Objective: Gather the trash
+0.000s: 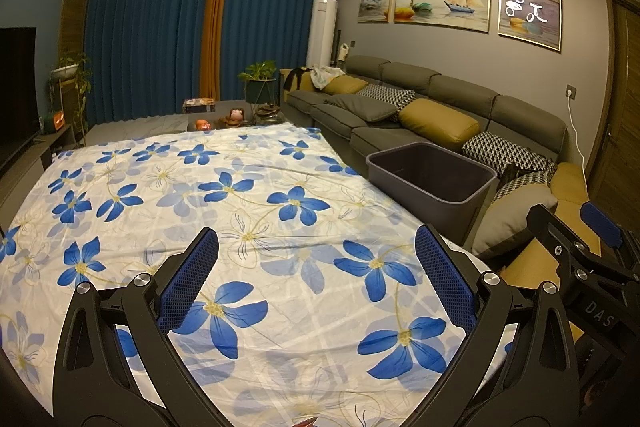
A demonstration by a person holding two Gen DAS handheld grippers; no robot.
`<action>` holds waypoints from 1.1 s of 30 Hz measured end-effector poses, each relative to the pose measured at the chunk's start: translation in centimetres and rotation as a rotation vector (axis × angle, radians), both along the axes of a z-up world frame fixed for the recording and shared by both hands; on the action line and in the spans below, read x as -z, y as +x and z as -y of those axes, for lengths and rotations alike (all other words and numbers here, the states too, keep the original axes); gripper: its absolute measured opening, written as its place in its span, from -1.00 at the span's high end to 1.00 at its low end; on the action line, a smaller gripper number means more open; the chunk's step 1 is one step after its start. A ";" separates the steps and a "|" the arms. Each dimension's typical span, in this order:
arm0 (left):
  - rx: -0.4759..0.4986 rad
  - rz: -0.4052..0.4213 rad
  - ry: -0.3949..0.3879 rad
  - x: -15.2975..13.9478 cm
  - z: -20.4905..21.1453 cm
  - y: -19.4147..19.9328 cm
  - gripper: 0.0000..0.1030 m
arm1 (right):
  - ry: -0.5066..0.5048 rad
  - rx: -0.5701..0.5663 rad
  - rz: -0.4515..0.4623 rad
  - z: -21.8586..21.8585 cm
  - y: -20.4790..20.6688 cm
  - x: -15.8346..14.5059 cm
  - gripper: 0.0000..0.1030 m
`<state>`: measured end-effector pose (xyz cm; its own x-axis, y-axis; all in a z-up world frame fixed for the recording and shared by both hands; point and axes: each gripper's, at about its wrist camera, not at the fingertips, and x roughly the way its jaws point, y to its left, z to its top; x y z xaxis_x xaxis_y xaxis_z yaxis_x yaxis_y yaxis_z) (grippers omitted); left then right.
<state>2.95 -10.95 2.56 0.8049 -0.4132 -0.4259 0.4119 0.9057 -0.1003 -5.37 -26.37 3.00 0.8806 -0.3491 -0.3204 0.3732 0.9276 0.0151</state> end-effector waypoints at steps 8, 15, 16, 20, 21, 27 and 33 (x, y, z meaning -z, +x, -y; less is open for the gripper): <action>0.000 0.000 0.000 0.0 0.0 0.0 -0.88 | 0.001 -0.002 0.000 0.2 -0.1 0.0 -0.89; -0.001 0.000 -0.001 0.0 0.0 0.0 -0.88 | 0.001 -0.003 0.001 0.2 -0.1 0.0 -0.89; 0.000 0.000 -0.001 0.0 0.0 0.0 -0.88 | 0.001 -0.004 0.001 0.2 -0.1 0.0 -0.89; 0.000 0.000 -0.001 0.0 0.0 0.0 -0.88 | 0.002 -0.003 0.001 0.2 -0.1 0.0 -0.89; 0.001 0.000 0.000 0.0 0.0 0.0 -0.88 | 0.001 -0.002 0.001 0.2 -0.1 0.0 -0.89; 0.003 0.000 -0.003 -0.2 0.0 0.0 -0.88 | 0.002 -0.004 0.001 0.1 0.0 0.0 -0.89; 0.003 0.000 -0.002 -0.2 0.0 0.0 -0.88 | 0.002 -0.004 0.002 0.2 -0.1 0.0 -0.89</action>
<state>2.95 -10.99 2.72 0.8036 -0.4168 -0.4249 0.4149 0.9041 -0.1022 -5.46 -26.61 3.03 0.8827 -0.3445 -0.3196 0.3691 0.9292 0.0181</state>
